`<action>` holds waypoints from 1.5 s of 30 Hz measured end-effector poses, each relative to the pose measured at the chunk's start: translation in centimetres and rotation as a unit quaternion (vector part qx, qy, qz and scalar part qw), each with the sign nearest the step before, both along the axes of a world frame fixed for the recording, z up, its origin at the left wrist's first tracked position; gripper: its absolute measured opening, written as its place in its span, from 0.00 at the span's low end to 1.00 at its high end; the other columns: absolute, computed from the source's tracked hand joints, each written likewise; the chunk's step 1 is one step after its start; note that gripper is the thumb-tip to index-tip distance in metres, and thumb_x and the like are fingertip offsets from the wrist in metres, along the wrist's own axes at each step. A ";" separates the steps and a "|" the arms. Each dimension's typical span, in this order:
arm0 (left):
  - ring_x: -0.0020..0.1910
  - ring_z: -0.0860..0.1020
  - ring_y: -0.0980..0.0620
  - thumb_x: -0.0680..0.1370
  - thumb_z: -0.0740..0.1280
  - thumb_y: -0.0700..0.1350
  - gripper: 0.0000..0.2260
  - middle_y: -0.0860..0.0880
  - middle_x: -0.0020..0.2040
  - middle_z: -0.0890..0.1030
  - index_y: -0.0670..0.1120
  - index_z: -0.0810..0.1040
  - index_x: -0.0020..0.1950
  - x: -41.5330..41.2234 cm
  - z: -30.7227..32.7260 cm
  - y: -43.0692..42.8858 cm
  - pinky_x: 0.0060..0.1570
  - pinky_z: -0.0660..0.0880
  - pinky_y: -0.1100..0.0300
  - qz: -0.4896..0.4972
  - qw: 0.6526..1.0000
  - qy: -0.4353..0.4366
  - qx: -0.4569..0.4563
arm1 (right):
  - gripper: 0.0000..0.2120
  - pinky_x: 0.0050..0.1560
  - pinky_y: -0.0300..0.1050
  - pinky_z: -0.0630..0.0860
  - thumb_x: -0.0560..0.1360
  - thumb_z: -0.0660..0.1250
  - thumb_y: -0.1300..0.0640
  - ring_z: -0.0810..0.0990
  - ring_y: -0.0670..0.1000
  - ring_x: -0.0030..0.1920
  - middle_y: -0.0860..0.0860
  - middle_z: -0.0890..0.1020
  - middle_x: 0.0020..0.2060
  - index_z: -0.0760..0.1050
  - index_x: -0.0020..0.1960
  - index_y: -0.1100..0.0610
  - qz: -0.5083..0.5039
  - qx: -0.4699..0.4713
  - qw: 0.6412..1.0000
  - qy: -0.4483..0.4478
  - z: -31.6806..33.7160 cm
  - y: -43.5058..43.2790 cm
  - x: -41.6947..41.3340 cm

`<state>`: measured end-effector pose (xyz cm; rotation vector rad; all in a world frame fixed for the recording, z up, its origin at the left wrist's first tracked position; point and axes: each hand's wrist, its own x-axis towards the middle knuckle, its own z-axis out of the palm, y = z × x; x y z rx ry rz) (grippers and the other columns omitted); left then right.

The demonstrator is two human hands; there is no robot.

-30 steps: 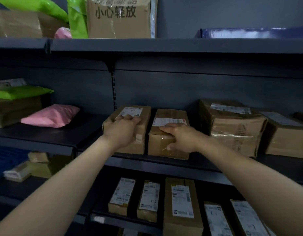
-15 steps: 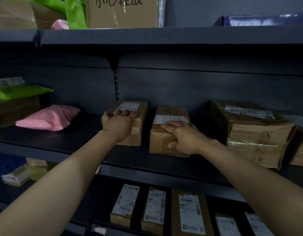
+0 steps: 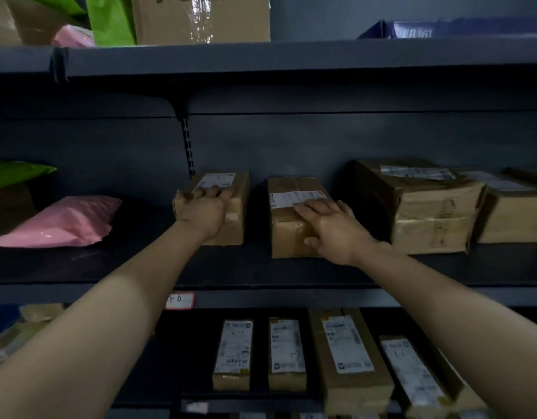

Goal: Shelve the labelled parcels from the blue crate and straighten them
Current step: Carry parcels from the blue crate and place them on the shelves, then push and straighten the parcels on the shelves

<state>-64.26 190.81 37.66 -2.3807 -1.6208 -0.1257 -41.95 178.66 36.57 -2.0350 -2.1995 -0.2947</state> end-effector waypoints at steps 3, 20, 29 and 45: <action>0.74 0.54 0.36 0.75 0.67 0.47 0.38 0.42 0.77 0.52 0.50 0.46 0.77 -0.1 -0.4 -1.6 0.69 0.46 0.32 0.005 1.000 0.005 0.018 | 0.29 0.73 0.54 0.51 0.78 0.63 0.52 0.57 0.55 0.74 0.53 0.63 0.74 0.58 0.76 0.53 0.002 0.075 0.997 0.014 -0.1 -2.0 -0.9; 0.54 0.75 0.43 0.78 0.63 0.43 0.13 0.44 0.56 0.75 0.44 0.74 0.61 -2.2 -11.8 -16.4 0.46 0.69 0.55 -0.252 0.959 0.007 -0.128 | 0.15 0.59 0.54 0.70 0.77 0.65 0.56 0.71 0.59 0.63 0.57 0.76 0.61 0.77 0.61 0.59 0.087 0.005 0.996 -0.035 -13.3 -11.7 -7.6; 0.64 0.69 0.42 0.79 0.63 0.46 0.24 0.43 0.67 0.68 0.46 0.62 0.74 -4.3 -24.5 -12.1 0.60 0.67 0.49 -0.143 0.966 0.041 -0.211 | 0.27 0.72 0.53 0.59 0.79 0.62 0.47 0.55 0.58 0.74 0.56 0.60 0.75 0.62 0.74 0.56 -0.015 -0.186 0.981 -0.044 -23.2 -7.6 -7.4; 0.74 0.60 0.45 0.79 0.63 0.43 0.24 0.50 0.76 0.61 0.53 0.64 0.74 -2.4 -32.5 -1.3 0.67 0.66 0.46 -0.108 0.976 -0.048 -0.183 | 0.34 0.70 0.60 0.64 0.80 0.60 0.55 0.50 0.67 0.75 0.60 0.45 0.78 0.45 0.78 0.55 -0.082 -0.238 0.968 -0.014 -31.0 5.2 -5.1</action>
